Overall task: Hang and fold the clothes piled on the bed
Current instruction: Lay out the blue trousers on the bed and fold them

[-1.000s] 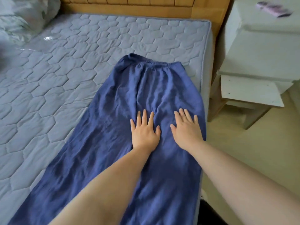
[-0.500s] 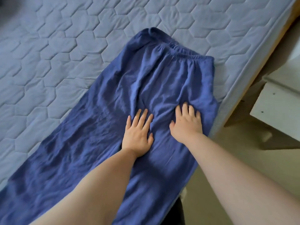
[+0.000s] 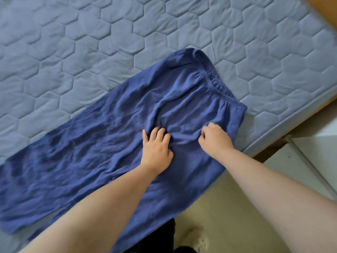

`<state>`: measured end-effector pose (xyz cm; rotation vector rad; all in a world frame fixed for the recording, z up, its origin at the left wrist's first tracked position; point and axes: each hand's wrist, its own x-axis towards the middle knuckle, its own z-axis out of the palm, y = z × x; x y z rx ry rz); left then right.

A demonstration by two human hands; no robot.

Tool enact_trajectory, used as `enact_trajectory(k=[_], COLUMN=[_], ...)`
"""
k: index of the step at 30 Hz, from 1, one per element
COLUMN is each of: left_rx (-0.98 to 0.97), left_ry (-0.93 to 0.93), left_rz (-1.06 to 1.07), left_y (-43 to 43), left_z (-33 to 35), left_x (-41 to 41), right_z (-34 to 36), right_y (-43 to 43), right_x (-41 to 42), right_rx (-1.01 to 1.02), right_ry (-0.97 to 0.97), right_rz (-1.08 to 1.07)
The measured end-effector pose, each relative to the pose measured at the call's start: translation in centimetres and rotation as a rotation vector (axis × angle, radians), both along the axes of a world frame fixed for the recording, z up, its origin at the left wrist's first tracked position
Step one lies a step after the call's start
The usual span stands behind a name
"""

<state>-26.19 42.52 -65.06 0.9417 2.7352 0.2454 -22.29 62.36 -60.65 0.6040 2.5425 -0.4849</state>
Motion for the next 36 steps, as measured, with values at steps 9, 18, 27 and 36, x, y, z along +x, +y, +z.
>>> enact_trajectory(k=[9, 18, 27, 36], left_rx=[0.064, -0.091, 0.003, 0.022], left_ry=[0.002, -0.125, -0.472, -0.746], left_rz=[-0.128, -0.088, 0.034, 0.085], left_y=[6.0, 16.9, 19.8, 20.2], left_z=[1.0, 2.9, 5.0, 5.5], left_x=[2.1, 6.3, 7.1, 6.7], right_z=[-1.1, 0.0, 0.2, -0.2], right_y=[9.3, 15.3, 19.0, 19.5], right_x=[-6.3, -5.6, -4.5, -2.0], right_rx=[-0.016, -0.457, -0.492, -0.147], right_ry=[0.143, -0.096, 0.006, -0.039], right_rz=[-0.206, -0.209, -0.227, -0.095])
